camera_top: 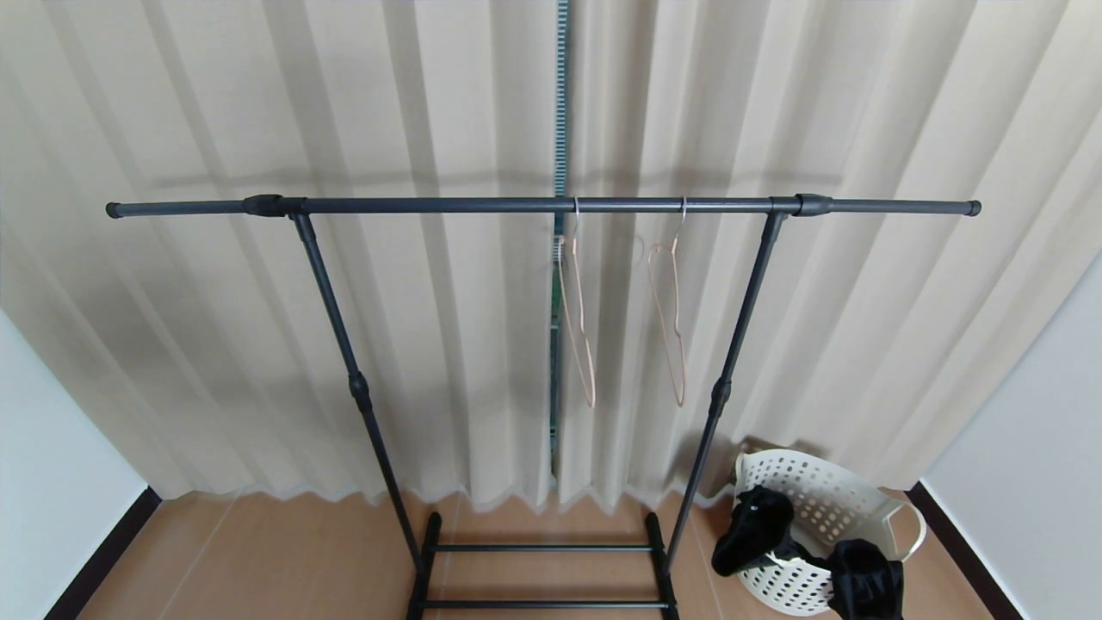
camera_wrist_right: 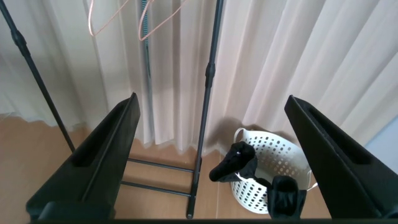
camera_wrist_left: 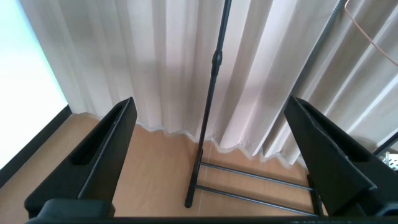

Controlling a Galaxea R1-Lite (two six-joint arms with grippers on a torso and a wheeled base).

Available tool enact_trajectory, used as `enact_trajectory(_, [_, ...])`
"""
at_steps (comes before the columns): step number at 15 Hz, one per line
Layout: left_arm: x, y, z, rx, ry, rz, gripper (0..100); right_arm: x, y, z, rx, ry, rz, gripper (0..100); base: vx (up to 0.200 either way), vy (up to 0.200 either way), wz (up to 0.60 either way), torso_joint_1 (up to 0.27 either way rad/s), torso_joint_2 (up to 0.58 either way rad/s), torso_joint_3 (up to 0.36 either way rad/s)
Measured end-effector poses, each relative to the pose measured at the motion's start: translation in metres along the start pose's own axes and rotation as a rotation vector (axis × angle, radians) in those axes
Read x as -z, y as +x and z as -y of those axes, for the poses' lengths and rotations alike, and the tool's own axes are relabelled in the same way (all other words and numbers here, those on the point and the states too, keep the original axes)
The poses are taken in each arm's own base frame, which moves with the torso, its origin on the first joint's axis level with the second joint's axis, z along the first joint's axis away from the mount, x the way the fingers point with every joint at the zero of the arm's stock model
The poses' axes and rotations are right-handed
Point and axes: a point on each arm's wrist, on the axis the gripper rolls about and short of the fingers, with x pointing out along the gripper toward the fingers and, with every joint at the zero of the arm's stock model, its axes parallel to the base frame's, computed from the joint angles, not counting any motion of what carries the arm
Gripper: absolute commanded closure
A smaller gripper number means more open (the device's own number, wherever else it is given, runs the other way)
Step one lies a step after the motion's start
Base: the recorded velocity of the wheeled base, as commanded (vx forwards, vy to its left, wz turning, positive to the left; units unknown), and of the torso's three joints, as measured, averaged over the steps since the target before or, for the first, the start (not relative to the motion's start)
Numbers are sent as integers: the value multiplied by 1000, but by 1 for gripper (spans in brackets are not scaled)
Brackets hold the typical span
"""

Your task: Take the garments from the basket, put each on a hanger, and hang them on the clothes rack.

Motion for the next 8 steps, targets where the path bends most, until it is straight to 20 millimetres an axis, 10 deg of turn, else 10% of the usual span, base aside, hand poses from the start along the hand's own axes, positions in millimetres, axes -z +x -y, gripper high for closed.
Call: enact_trajectory(8, [0,0,0,1,2,0,0,0,0,0,3,-6,0,0,0,0,0,-147,339,177])
